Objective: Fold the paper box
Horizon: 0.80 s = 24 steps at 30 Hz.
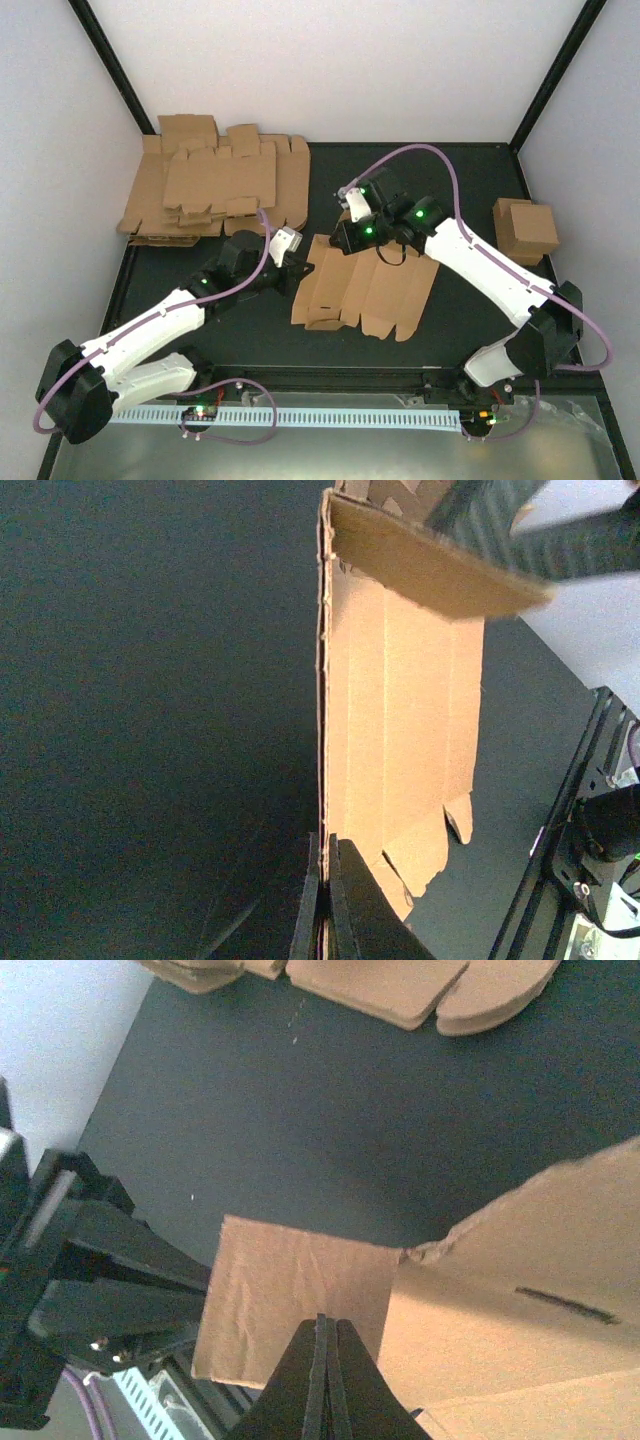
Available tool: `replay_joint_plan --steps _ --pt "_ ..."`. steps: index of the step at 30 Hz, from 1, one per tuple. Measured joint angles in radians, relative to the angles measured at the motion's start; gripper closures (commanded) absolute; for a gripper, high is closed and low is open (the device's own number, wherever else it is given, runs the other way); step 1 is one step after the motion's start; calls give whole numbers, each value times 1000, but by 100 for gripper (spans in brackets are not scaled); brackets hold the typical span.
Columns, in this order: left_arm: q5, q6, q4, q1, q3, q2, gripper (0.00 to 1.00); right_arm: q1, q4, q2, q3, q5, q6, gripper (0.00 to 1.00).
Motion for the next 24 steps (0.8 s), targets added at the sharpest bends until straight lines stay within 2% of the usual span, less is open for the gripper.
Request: replay_joint_plan --steps 7,24 --pt "2 -5 1 0 0 0 98 7 69 -6 -92 -44 24 98" --pt "43 -37 22 1 0 12 99 13 217 13 -138 -49 82 98"
